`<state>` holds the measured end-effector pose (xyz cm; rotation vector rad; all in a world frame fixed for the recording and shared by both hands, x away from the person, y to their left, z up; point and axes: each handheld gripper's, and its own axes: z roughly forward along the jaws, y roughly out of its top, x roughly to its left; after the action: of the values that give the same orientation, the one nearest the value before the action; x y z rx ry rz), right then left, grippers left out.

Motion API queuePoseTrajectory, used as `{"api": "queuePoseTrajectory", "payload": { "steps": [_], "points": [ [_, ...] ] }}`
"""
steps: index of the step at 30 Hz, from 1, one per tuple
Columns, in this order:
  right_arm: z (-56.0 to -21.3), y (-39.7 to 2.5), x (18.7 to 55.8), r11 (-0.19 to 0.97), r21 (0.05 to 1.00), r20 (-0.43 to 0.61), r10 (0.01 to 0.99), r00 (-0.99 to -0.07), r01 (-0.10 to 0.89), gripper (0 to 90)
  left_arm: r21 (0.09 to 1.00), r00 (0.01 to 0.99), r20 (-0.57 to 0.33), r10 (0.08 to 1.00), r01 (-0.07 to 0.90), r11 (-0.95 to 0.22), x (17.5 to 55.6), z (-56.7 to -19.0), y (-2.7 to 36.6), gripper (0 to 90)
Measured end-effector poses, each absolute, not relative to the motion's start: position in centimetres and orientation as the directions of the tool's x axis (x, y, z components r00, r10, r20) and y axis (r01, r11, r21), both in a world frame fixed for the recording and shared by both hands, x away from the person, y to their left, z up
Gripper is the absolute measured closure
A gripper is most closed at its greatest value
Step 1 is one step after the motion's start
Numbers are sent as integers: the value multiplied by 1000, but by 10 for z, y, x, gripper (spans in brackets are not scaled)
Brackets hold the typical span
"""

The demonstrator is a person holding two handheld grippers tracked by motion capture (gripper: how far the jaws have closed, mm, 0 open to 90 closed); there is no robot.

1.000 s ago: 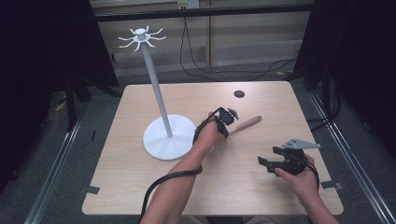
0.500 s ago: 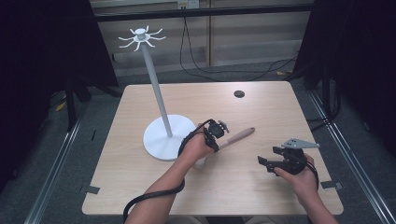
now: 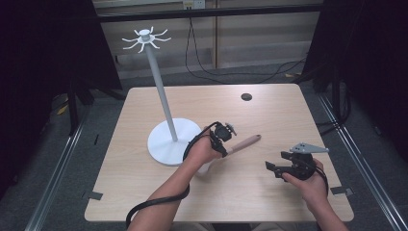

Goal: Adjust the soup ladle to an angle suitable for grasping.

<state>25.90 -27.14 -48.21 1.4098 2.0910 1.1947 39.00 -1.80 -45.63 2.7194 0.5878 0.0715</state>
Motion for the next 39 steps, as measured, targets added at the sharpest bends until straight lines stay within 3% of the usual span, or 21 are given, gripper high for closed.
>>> {"api": "queuePoseTrajectory", "payload": {
  "steps": [12, 19, 39],
  "points": [
    [-481, -274, 258, 145, 797, 164, 883, -441, 586, 208, 337, 913, -47, 406, 397, -854, 403, -472, -46, 703],
    [-482, -275, 258, 145, 796, 164, 883, -439, 587, 208, 317, 913, -47, 406, 399, -861, 403, -471, -47, 770],
    [-486, -273, 260, 148, 780, 163, 890, -426, 608, 119, 523, 885, -78, 459, 429, -737, 394, -420, 4, 776]
  ]
}}
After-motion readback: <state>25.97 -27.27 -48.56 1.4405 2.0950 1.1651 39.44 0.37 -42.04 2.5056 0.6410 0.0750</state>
